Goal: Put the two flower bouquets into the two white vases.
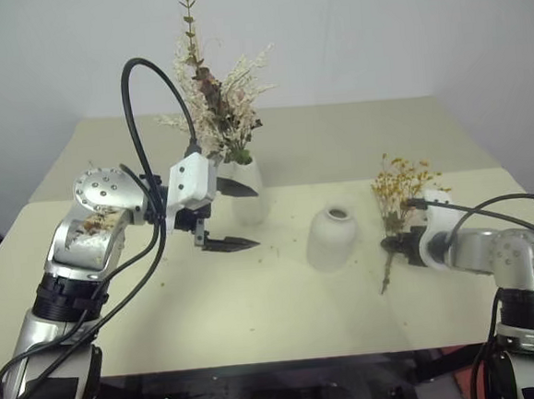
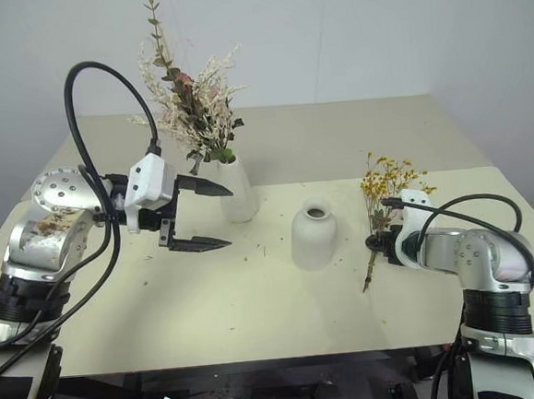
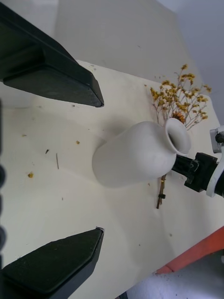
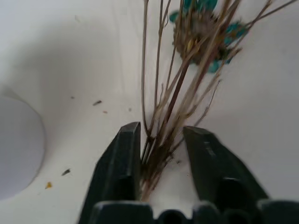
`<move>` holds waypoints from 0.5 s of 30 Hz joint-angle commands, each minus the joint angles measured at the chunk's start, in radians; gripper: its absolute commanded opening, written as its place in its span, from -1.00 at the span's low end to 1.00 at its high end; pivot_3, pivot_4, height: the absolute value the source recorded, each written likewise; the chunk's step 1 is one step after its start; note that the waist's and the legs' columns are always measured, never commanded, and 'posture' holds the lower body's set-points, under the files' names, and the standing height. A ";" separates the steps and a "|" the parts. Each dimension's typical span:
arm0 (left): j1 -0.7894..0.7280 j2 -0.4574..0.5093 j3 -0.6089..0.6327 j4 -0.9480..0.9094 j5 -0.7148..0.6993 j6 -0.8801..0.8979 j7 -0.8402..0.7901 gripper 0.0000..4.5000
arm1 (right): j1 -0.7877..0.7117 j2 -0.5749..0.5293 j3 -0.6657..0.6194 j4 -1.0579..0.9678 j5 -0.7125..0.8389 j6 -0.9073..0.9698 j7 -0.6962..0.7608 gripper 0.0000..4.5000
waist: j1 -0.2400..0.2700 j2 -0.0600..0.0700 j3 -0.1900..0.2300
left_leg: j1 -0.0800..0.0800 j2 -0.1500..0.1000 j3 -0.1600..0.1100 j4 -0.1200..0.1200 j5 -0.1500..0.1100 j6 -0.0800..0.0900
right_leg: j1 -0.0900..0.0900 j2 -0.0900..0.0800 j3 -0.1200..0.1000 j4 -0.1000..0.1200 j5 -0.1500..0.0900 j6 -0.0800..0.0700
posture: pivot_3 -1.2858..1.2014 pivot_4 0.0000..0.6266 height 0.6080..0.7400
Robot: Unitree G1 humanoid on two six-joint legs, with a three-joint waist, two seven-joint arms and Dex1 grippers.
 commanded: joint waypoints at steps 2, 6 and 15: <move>0.004 0.017 0.036 -0.043 -0.012 0.005 0.028 1.00 | -0.037 0.001 0.002 0.010 -0.047 -0.035 0.033 -0.94 | 0.000 0.000 0.000 | 0.000 0.000 0.000 0.000 0.000 0.000 | 0.000 0.000 0.000 0.000 0.000 0.000 | 0.03 -0.52 1.00; 0.005 0.018 0.032 -0.043 -0.008 0.000 0.043 1.00 | -0.048 0.008 0.000 0.023 -0.075 -0.038 0.055 -0.98 | 0.000 0.000 0.000 | 0.000 0.000 0.000 0.000 0.000 0.000 | 0.000 0.000 0.000 0.000 0.000 0.000 | 0.03 -0.52 1.00; -0.022 0.009 0.030 -0.012 -0.010 -0.014 0.048 1.00 | -0.019 0.093 -0.074 -0.176 -0.220 -0.404 -0.032 -0.98 | 0.000 0.001 0.000 | 0.000 0.000 0.000 0.000 0.000 0.000 | -0.001 0.000 0.000 0.000 -0.002 0.003 | 0.03 -0.52 1.00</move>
